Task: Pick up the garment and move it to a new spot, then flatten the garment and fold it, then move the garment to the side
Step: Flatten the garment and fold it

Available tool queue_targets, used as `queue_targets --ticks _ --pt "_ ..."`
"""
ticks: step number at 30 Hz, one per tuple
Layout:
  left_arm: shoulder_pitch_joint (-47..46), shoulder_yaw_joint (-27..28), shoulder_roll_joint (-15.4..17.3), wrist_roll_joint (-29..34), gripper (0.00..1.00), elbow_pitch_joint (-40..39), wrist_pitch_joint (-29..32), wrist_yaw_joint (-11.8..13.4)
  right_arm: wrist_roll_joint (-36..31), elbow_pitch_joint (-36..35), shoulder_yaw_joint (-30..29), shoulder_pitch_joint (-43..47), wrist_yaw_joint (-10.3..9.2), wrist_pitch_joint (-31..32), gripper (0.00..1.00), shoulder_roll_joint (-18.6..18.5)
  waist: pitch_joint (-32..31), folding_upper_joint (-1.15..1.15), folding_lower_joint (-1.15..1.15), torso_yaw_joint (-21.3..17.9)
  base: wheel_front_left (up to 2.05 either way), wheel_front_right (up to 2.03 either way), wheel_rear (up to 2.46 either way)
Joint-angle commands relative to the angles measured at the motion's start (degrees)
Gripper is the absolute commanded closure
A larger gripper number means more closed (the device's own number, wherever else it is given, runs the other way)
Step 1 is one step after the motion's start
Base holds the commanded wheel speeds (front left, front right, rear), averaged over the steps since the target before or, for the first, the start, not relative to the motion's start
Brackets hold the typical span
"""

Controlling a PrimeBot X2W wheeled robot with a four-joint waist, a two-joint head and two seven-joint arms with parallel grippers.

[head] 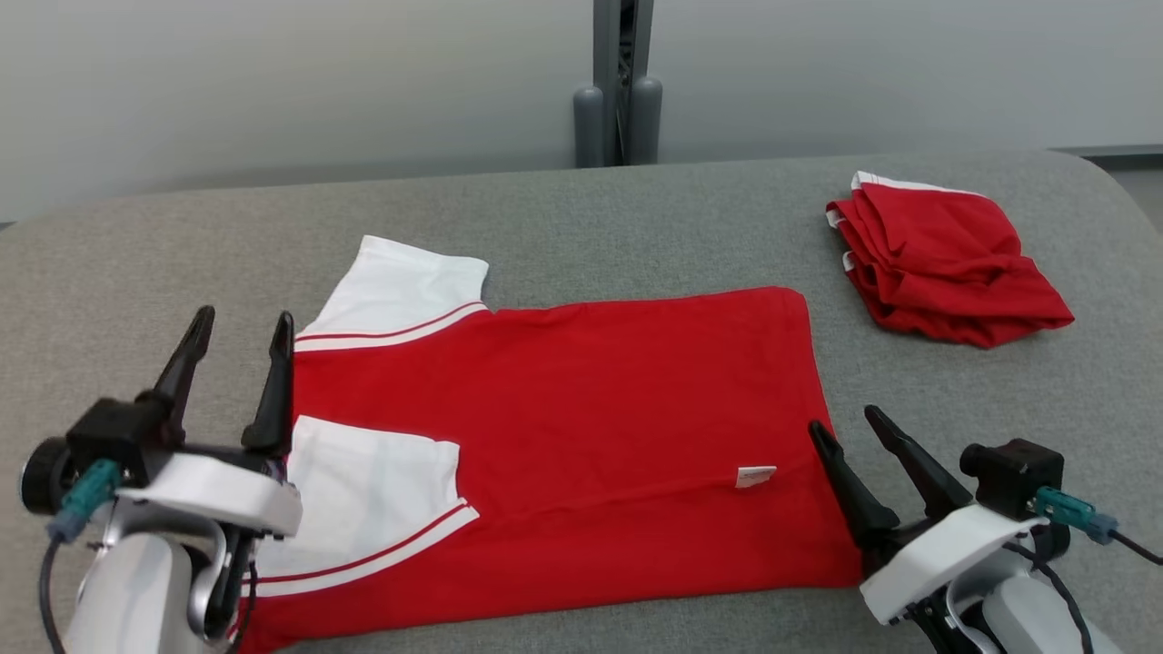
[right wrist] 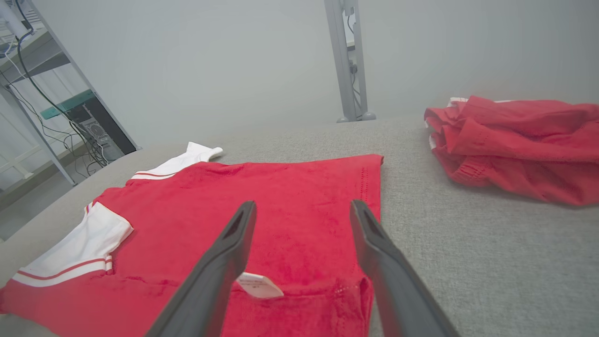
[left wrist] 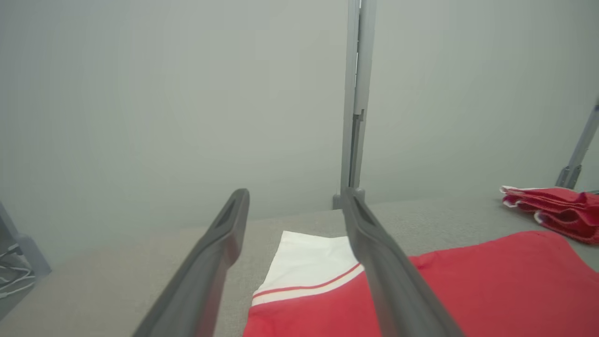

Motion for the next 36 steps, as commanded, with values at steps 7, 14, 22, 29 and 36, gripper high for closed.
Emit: queue_targets --ticks 7,14,22,29,36 --pt "-12.4 -4.2 5.4 -5.9 0.0 5.1 5.3 -0.8 -1.2 0.1 1.3 -5.1 -0.02 -0.6 0.0 2.1 7.1 0.0 0.0 -4.7 0.0 0.0 0.0" --pt "-22.7 -8.9 11.6 -10.8 0.0 11.0 8.1 -0.9 -1.3 0.5 2.9 -9.6 -0.02 -0.9 0.0 4.1 12.3 0.0 0.0 -8.3 0.0 0.0 0.0" --pt "-31.7 -13.8 15.5 -16.1 0.0 20.0 10.8 -0.9 -1.3 0.8 4.6 -13.2 -0.01 -1.1 0.0 5.7 16.0 0.0 0.0 -11.7 0.0 0.0 0.0" --pt "-39.0 -17.4 18.2 -18.9 0.0 31.5 13.4 -0.9 -1.7 -0.3 4.4 -15.1 -0.02 -1.1 0.0 7.0 19.9 0.0 0.0 -15.1 0.0 0.0 0.0" --pt "-42.1 -19.3 19.0 -20.7 0.0 38.2 14.0 -0.9 -2.5 -1.4 3.4 -14.9 -0.01 -1.1 0.0 7.5 22.1 0.0 0.0 -16.0 0.0 0.0 0.0"
